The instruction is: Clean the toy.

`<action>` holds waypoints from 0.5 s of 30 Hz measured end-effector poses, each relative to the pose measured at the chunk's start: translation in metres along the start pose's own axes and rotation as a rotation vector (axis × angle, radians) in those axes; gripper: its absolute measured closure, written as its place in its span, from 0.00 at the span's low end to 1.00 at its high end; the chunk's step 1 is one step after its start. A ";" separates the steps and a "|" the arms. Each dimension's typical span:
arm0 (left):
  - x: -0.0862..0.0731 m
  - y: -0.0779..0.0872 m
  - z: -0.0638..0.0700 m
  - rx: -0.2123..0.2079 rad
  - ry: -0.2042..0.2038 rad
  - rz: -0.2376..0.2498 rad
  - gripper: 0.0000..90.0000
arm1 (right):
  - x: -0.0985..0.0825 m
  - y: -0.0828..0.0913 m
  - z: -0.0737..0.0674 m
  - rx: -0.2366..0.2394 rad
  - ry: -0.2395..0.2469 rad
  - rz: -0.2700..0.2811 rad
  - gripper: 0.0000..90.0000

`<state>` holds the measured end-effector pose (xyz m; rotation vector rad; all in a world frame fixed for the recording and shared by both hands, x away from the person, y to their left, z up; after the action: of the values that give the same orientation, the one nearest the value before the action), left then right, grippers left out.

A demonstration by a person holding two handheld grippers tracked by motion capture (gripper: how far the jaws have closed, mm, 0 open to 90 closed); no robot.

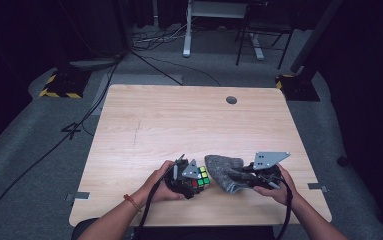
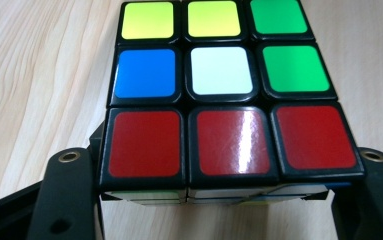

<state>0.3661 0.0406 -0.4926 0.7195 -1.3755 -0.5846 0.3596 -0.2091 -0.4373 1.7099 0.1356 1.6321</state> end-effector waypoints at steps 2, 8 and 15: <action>0.006 -0.002 0.000 -0.001 -0.014 0.003 0.37 | 0.011 -0.008 -0.009 0.005 0.061 -0.036 0.88; 0.020 -0.001 -0.003 0.022 -0.027 0.001 0.37 | 0.033 -0.025 -0.019 0.011 0.151 -0.105 0.89; 0.020 0.002 -0.008 0.059 -0.002 -0.023 0.37 | 0.042 -0.031 -0.022 -0.022 0.183 -0.118 0.89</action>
<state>0.3760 0.0282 -0.4787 0.7833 -1.3923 -0.5649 0.3607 -0.1540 -0.4230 1.5055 0.3005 1.6931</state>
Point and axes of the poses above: each handheld gripper's, and its own axes: y roughly backward along the jaws, x roughly out of its top, z roughly to its right, the point moved 2 cm from there along -y, roughly forward along the jaws, and after that the axes turned 10 degrees about -x, right-handed, at the moved point
